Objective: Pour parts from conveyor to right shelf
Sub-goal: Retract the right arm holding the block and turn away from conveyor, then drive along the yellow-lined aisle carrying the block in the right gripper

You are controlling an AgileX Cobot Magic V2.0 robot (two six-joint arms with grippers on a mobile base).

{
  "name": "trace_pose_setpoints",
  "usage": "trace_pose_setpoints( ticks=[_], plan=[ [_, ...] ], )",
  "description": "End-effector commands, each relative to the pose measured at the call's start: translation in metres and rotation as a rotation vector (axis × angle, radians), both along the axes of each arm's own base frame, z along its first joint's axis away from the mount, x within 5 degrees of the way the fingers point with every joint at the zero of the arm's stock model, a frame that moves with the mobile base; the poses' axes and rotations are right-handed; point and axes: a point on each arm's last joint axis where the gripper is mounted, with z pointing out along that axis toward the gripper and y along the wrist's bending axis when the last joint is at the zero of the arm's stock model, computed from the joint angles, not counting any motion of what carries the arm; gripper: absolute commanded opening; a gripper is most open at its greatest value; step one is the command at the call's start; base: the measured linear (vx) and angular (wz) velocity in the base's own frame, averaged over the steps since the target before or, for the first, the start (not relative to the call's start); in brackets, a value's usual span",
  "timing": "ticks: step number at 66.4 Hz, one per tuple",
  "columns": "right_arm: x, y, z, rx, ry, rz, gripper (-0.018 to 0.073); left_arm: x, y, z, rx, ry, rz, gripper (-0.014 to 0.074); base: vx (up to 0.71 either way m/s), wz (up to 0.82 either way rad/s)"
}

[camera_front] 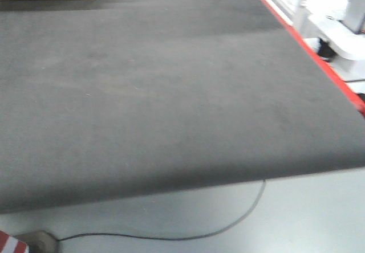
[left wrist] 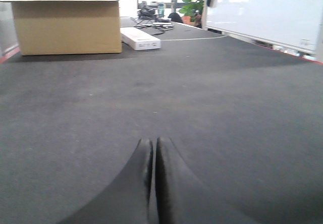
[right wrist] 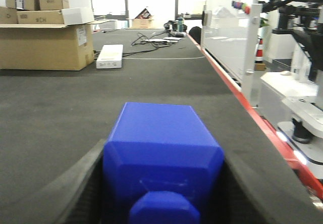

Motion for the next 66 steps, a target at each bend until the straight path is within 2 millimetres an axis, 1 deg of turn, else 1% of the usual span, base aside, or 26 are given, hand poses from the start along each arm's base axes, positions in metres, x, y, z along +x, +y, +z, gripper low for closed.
trace_pose_setpoints(
  ticks=[1, 15, 45, 66],
  plan=[
    [-0.0002, -0.0005, 0.0151, 0.011, -0.089, -0.003, -0.0005, -0.0022, -0.0003, 0.0144, -0.021, -0.109, -0.008, -0.0006, -0.22, -0.27],
    [-0.0002, -0.0005, 0.0151, 0.011, -0.089, -0.003, -0.0005, -0.0022, -0.0003, 0.0144, -0.021, -0.109, -0.008, -0.0006, -0.21, -0.51],
    [-0.0002, -0.0005, 0.015, 0.011, -0.088, -0.003, -0.0005, -0.0022, -0.0003, 0.0144, -0.021, -0.109, -0.008, -0.0006, -0.2, -0.85],
    [-0.0002, -0.0005, 0.015, 0.011, -0.088, -0.003, -0.0005, -0.0022, -0.0003, 0.0144, -0.021, -0.109, -0.008, -0.0006, -0.19, -0.66]
  ],
)
